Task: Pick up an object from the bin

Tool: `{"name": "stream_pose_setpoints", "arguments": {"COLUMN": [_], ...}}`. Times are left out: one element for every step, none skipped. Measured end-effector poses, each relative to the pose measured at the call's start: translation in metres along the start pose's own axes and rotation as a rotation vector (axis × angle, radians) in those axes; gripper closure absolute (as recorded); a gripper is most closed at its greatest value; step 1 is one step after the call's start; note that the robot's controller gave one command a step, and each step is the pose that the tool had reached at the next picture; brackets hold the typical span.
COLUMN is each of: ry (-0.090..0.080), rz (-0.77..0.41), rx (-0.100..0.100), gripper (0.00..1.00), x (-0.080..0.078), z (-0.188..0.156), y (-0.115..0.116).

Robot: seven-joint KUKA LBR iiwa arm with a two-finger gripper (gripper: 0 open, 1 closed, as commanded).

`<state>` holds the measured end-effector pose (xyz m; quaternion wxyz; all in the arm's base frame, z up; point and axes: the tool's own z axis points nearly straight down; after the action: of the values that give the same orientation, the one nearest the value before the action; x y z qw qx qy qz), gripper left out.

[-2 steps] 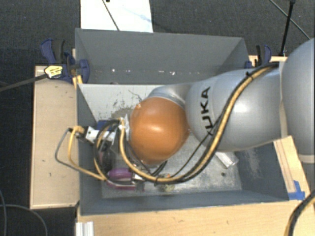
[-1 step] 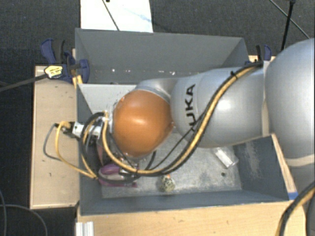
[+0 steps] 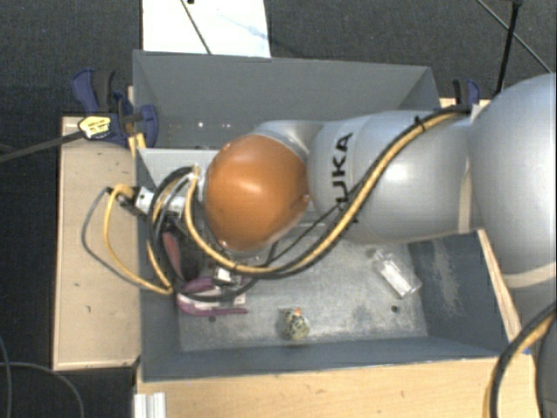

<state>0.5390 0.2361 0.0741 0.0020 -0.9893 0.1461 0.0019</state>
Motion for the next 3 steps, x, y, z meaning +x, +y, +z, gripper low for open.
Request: {"name": "stream_pose_setpoints", "arguments": {"ry": [0.003, 0.002, 0.000], "rz": [-0.183, 0.135, -0.220], "rx": [-0.003, -0.005, -0.004], "gripper": [1.00, 1.00, 1.00], "x": [-0.014, -0.024, -0.011], "z": [-0.049, -0.066, -0.051], "y": [0.014, 0.051, 0.059]}}
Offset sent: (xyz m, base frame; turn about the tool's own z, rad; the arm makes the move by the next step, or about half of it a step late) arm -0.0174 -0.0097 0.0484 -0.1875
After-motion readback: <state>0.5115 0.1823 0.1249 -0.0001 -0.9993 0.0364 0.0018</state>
